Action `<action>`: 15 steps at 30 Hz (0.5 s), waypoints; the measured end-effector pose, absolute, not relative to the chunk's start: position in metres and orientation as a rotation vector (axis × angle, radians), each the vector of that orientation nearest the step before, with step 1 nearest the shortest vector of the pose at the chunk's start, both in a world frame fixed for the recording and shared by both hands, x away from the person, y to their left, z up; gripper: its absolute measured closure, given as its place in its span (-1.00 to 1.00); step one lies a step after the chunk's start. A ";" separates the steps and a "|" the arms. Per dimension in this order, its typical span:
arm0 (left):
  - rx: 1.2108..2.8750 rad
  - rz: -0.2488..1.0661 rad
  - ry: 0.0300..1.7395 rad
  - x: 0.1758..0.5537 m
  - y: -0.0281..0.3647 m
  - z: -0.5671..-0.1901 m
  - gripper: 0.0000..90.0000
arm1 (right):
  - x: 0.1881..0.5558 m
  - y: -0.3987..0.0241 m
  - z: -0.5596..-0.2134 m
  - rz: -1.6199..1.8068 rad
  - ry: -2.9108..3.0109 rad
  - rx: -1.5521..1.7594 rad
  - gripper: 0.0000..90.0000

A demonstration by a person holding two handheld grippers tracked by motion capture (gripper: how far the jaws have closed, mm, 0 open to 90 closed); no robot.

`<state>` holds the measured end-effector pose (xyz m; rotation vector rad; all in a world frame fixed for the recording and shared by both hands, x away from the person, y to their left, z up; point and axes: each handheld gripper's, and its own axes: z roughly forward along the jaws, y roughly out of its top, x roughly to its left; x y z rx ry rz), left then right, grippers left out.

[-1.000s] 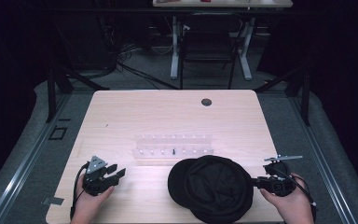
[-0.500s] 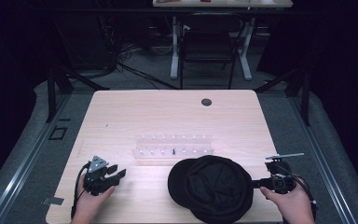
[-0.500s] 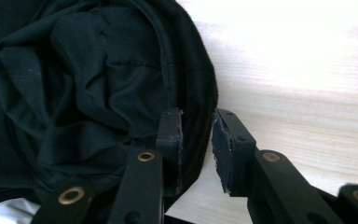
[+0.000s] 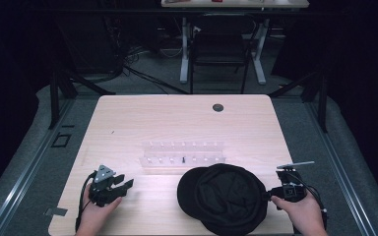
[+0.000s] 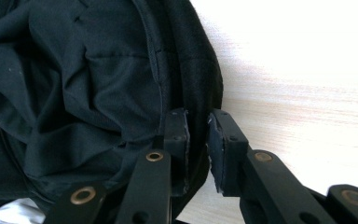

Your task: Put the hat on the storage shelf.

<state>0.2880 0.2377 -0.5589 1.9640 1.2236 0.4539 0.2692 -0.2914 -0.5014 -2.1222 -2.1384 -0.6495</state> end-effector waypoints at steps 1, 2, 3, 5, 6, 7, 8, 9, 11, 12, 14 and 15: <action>1.963 0.454 1.224 0.288 0.238 -0.559 0.25 | 0.269 -0.291 -0.501 -0.650 -2.138 -2.122 0.73; 1.961 0.458 1.226 0.288 0.238 -0.559 0.25 | 0.271 -0.292 -0.504 -0.668 -2.098 -2.129 0.73; 1.961 0.458 1.226 0.288 0.238 -0.559 0.25 | 0.271 -0.292 -0.504 -0.668 -2.098 -2.129 0.73; 1.957 0.456 1.233 0.287 0.238 -0.559 0.25 | 0.271 -0.292 -0.506 -0.659 -2.075 -2.129 0.72; 1.961 0.454 1.230 0.287 0.238 -0.560 0.25 | 0.272 -0.294 -0.507 -0.619 -2.089 -2.099 0.71; 1.961 0.454 1.230 0.287 0.238 -0.560 0.25 | 0.272 -0.294 -0.507 -0.619 -2.089 -2.099 0.71; 1.961 0.457 1.231 0.287 0.238 -0.560 0.25 | 0.272 -0.293 -0.510 -0.620 -2.065 -2.114 0.72; 1.961 0.457 1.231 0.287 0.238 -0.560 0.25 | 0.272 -0.293 -0.510 -0.620 -2.065 -2.114 0.72; 1.958 0.457 1.234 0.287 0.238 -0.560 0.25 | 0.272 -0.294 -0.514 -0.618 -2.043 -2.121 0.73; 1.962 0.455 1.233 0.287 0.238 -0.560 0.25 | 0.273 -0.295 -0.518 -0.625 -2.015 -2.137 0.72; 1.964 0.456 1.231 0.287 0.238 -0.560 0.25 | 0.274 -0.298 -0.521 -0.614 -2.001 -2.128 0.70; 1.964 0.456 1.231 0.287 0.238 -0.560 0.25 | 0.274 -0.298 -0.521 -0.614 -2.001 -2.128 0.70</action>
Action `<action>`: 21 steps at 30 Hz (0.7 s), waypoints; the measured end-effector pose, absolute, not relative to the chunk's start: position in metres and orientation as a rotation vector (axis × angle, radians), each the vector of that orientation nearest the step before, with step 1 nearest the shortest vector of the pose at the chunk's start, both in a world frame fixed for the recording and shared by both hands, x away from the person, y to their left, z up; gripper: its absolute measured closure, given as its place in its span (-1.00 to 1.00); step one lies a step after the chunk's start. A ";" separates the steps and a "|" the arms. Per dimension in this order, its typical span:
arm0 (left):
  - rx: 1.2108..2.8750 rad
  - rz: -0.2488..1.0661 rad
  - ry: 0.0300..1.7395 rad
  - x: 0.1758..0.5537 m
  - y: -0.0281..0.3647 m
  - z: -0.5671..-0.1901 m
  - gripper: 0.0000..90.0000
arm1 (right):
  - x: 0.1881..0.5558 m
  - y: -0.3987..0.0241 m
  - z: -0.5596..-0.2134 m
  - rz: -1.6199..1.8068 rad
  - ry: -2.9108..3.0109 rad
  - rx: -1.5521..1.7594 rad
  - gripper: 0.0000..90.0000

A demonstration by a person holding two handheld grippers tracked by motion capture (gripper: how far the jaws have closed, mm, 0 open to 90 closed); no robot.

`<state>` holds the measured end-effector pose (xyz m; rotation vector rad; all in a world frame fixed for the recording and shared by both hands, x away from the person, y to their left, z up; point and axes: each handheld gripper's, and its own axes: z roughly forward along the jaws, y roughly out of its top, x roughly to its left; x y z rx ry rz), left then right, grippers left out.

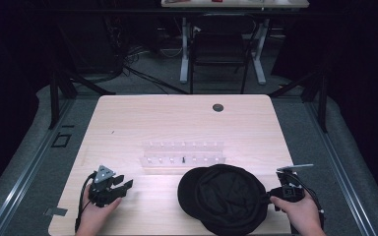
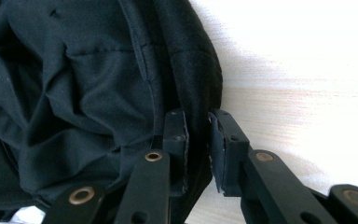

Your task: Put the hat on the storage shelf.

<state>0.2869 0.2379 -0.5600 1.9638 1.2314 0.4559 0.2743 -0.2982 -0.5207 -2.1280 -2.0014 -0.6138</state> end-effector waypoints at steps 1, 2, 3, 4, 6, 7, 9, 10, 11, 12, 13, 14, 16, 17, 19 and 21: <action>1.963 0.456 1.231 0.287 0.238 -0.560 0.25 | 0.276 -0.300 -0.523 -0.629 -1.978 -2.131 0.70; 1.963 0.456 1.231 0.287 0.238 -0.560 0.25 | 0.276 -0.300 -0.523 -0.629 -1.978 -2.131 0.70; 1.964 0.455 1.233 0.287 0.238 -0.560 0.25 | 0.276 -0.301 -0.524 -0.640 -1.964 -2.126 0.67; 1.964 0.455 1.233 0.287 0.238 -0.560 0.24 | 0.277 -0.302 -0.523 -0.590 -1.989 -2.139 0.67; 1.973 0.454 1.231 0.287 0.238 -0.560 0.24 | 0.277 -0.302 -0.527 -0.638 -1.953 -2.132 0.71; 1.975 0.457 1.231 0.287 0.238 -0.560 0.24 | 0.277 -0.302 -0.528 -0.628 -1.947 -2.122 0.73; 1.974 0.459 1.228 0.287 0.238 -0.560 0.24 | 0.277 -0.301 -0.529 -0.620 -1.950 -2.124 0.75; 1.975 0.460 1.227 0.287 0.237 -0.560 0.24 | 0.278 -0.300 -0.530 -0.633 -1.936 -2.126 0.79; 1.974 0.459 1.227 0.287 0.237 -0.560 0.24 | 0.278 -0.301 -0.530 -0.618 -1.943 -2.113 0.83; 1.974 0.459 1.228 0.287 0.237 -0.560 0.24 | 0.278 -0.301 -0.528 -0.577 -1.971 -2.119 0.86; 1.975 0.459 1.229 0.287 0.237 -0.560 0.24 | 0.278 -0.300 -0.529 -0.603 -1.954 -2.111 0.88; 1.976 0.460 1.229 0.287 0.238 -0.560 0.24 | 0.278 -0.300 -0.529 -0.630 -1.939 -2.105 0.90; 1.974 0.461 1.231 0.287 0.238 -0.560 0.24 | 0.279 -0.300 -0.529 -0.630 -1.943 -2.095 0.93; 1.974 0.461 1.232 0.287 0.238 -0.560 0.24 | 0.278 -0.296 -0.526 -0.643 -1.918 -2.149 0.95; 1.971 0.464 1.232 0.287 0.238 -0.560 0.24 | 0.278 -0.295 -0.526 -0.687 -1.896 -2.137 0.95; 1.967 0.462 1.233 0.287 0.238 -0.560 0.24 | 0.280 -0.299 -0.520 -0.651 -1.956 -2.054 0.96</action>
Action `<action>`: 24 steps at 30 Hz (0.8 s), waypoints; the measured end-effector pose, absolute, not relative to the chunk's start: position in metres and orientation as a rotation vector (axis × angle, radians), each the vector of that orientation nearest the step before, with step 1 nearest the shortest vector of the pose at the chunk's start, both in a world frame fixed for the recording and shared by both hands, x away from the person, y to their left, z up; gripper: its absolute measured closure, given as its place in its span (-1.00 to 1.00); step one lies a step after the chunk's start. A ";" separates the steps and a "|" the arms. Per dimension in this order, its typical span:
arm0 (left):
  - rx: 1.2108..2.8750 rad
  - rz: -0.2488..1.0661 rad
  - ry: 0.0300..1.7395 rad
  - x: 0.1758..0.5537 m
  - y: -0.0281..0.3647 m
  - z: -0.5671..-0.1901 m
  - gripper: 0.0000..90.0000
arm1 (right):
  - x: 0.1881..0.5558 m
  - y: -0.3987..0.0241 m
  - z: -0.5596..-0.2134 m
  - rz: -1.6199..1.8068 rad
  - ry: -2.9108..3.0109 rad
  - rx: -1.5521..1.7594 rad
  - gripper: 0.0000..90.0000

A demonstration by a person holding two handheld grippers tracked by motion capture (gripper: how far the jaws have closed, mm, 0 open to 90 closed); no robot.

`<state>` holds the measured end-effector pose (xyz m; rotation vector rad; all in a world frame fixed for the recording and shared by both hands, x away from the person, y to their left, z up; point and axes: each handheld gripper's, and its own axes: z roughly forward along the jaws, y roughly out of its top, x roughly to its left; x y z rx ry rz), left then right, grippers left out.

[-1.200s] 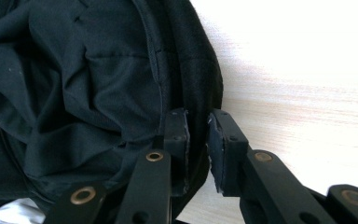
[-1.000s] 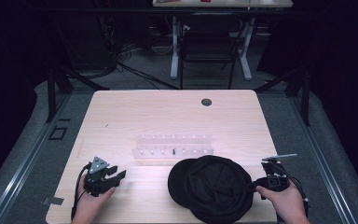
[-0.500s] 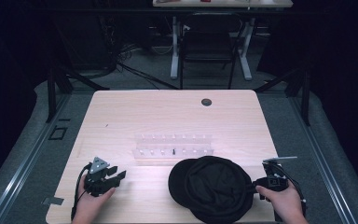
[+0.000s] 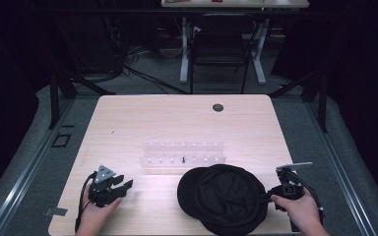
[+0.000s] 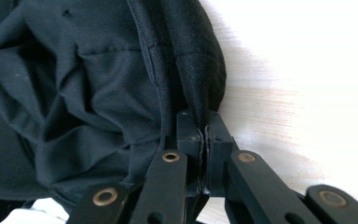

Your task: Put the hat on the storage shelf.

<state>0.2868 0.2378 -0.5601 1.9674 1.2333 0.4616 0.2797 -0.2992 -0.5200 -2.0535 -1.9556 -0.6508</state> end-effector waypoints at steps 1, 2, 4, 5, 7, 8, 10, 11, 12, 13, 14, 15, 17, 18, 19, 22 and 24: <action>1.968 0.462 1.233 0.287 0.238 -0.560 0.24 | 0.280 -0.300 -0.516 -0.617 -1.978 -2.055 0.96; 1.967 0.462 1.234 0.287 0.238 -0.560 0.24 | 0.280 -0.300 -0.514 -0.631 -1.966 -2.049 0.96; 1.968 0.465 1.231 0.287 0.239 -0.560 0.25 | 0.281 -0.300 -0.509 -0.646 -1.956 -2.042 0.96; 1.968 0.465 1.231 0.287 0.239 -0.560 0.25 | 0.281 -0.300 -0.509 -0.646 -1.956 -2.042 0.96; 1.968 0.467 1.232 0.287 0.239 -0.560 0.25 | 0.281 -0.300 -0.503 -0.667 -1.945 -2.035 0.96; 1.978 0.465 1.231 0.287 0.240 -0.559 0.25 | 0.282 -0.300 -0.495 -0.682 -1.936 -2.020 0.96; 1.972 0.467 1.233 0.287 0.240 -0.560 0.25 | 0.283 -0.298 -0.487 -0.706 -1.924 -2.023 0.96; 1.972 0.467 1.233 0.287 0.240 -0.560 0.25 | 0.283 -0.298 -0.487 -0.706 -1.924 -2.023 0.96; 1.978 0.466 1.231 0.287 0.240 -0.559 0.25 | 0.286 -0.303 -0.473 -0.620 -1.968 -1.935 0.96; 1.978 0.466 1.231 0.287 0.240 -0.559 0.25 | 0.286 -0.303 -0.473 -0.620 -1.968 -1.935 0.96; 1.969 0.469 1.234 0.287 0.240 -0.560 0.25 | 0.286 -0.300 -0.469 -0.753 -1.919 -1.952 0.96; 1.969 0.469 1.234 0.287 0.240 -0.560 0.25 | 0.286 -0.300 -0.469 -0.753 -1.919 -1.952 0.96; 1.968 0.467 1.237 0.287 0.239 -0.560 0.25 | 0.287 -0.298 -0.462 -0.787 -1.896 -1.941 0.97; 1.968 0.467 1.237 0.287 0.240 -0.560 0.25 | 0.288 -0.298 -0.456 -0.799 -1.902 -1.915 0.97; 1.968 0.467 1.238 0.287 0.240 -0.560 0.25 | 0.288 -0.298 -0.456 -0.799 -1.902 -1.915 0.97; 1.965 0.468 1.239 0.287 0.240 -0.560 0.25 | 0.288 -0.295 -0.449 -0.831 -1.875 -1.886 0.97; 1.965 0.469 1.240 0.287 0.240 -0.560 0.25 | 0.289 -0.294 -0.443 -0.855 -1.864 -1.854 0.97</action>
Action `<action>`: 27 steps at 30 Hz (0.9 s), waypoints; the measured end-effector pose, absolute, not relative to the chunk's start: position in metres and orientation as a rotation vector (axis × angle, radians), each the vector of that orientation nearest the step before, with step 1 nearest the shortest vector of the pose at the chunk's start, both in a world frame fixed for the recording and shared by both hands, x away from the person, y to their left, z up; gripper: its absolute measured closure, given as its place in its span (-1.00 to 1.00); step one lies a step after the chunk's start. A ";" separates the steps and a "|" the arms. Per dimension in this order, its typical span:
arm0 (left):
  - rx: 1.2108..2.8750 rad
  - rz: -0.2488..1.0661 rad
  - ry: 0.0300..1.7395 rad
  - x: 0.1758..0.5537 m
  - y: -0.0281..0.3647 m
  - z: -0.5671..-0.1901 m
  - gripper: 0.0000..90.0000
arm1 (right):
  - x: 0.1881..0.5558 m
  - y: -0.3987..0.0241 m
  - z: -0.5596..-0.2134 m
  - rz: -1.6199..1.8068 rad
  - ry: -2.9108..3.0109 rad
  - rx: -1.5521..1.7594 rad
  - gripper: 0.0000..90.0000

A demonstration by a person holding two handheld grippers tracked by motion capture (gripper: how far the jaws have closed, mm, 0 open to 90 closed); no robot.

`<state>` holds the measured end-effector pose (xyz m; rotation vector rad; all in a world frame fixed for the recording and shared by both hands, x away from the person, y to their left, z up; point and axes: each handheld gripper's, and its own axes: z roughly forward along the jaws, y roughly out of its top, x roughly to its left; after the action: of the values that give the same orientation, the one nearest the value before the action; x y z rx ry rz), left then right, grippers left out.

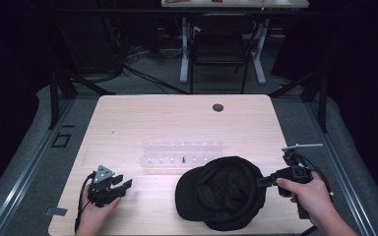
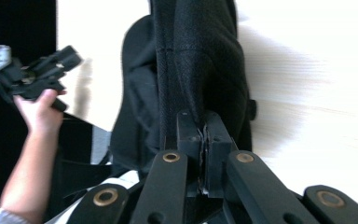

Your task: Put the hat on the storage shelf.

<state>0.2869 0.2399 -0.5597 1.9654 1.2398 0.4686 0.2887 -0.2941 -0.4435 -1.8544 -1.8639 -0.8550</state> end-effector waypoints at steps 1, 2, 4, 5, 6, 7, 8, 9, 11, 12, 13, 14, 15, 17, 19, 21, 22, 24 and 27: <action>1.966 0.469 1.239 0.287 0.240 -0.560 0.25 | 0.289 -0.292 -0.440 -0.870 -1.846 -1.857 0.97; 1.965 0.469 1.240 0.287 0.240 -0.560 0.25 | 0.289 -0.292 -0.438 -0.872 -1.854 -1.840 0.97; 1.967 0.470 1.238 0.287 0.240 -0.560 0.25 | 0.289 -0.289 -0.431 -0.895 -1.838 -1.821 0.97; 1.967 0.470 1.238 0.287 0.240 -0.560 0.25 | 0.289 -0.289 -0.431 -0.895 -1.838 -1.821 0.97; 1.966 0.472 1.238 0.287 0.240 -0.560 0.25 | 0.290 -0.288 -0.426 -0.900 -1.850 -1.794 0.97; 1.966 0.472 1.238 0.287 0.240 -0.560 0.25 | 0.290 -0.288 -0.426 -0.900 -1.850 -1.794 0.97; 1.964 0.472 1.239 0.287 0.240 -0.559 0.25 | 0.290 -0.288 -0.423 -0.895 -1.845 -1.792 0.97; 1.964 0.472 1.239 0.287 0.240 -0.560 0.25 | 0.290 -0.286 -0.421 -0.923 -1.830 -1.788 0.97; 1.962 0.472 1.241 0.287 0.240 -0.560 0.25 | 0.290 -0.284 -0.417 -0.929 -1.834 -1.783 0.97; 1.962 0.472 1.241 0.287 0.240 -0.560 0.25 | 0.290 -0.284 -0.416 -0.932 -1.835 -1.780 0.97; 1.964 0.474 1.240 0.287 0.240 -0.560 0.25 | 0.290 -0.283 -0.414 -0.933 -1.832 -1.778 0.97; 1.965 0.473 1.239 0.287 0.240 -0.560 0.25 | 0.291 -0.281 -0.412 -0.943 -1.829 -1.774 0.97; 1.965 0.473 1.239 0.287 0.240 -0.560 0.25 | 0.291 -0.281 -0.412 -0.943 -1.829 -1.774 0.97; 1.966 0.476 1.237 0.287 0.239 -0.560 0.25 | 0.291 -0.281 -0.409 -0.935 -1.836 -1.754 0.97; 1.965 0.475 1.238 0.287 0.240 -0.560 0.25 | 0.291 -0.280 -0.405 -0.933 -1.843 -1.747 0.97; 1.964 0.475 1.240 0.287 0.240 -0.560 0.25 | 0.291 -0.279 -0.402 -0.944 -1.831 -1.747 0.97; 1.962 0.473 1.242 0.287 0.240 -0.560 0.25 | 0.291 -0.278 -0.399 -0.944 -1.831 -1.746 0.97; 1.959 0.475 1.241 0.286 0.240 -0.559 0.25 | 0.291 -0.278 -0.394 -0.946 -1.836 -1.735 0.97; 1.958 0.475 1.241 0.286 0.240 -0.559 0.25 | 0.291 -0.278 -0.389 -0.970 -1.834 -1.735 0.97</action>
<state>0.2865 0.2400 -0.5592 1.9581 1.2414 0.4752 0.2905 -0.2780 -0.3887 -1.7346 -1.8337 -0.9702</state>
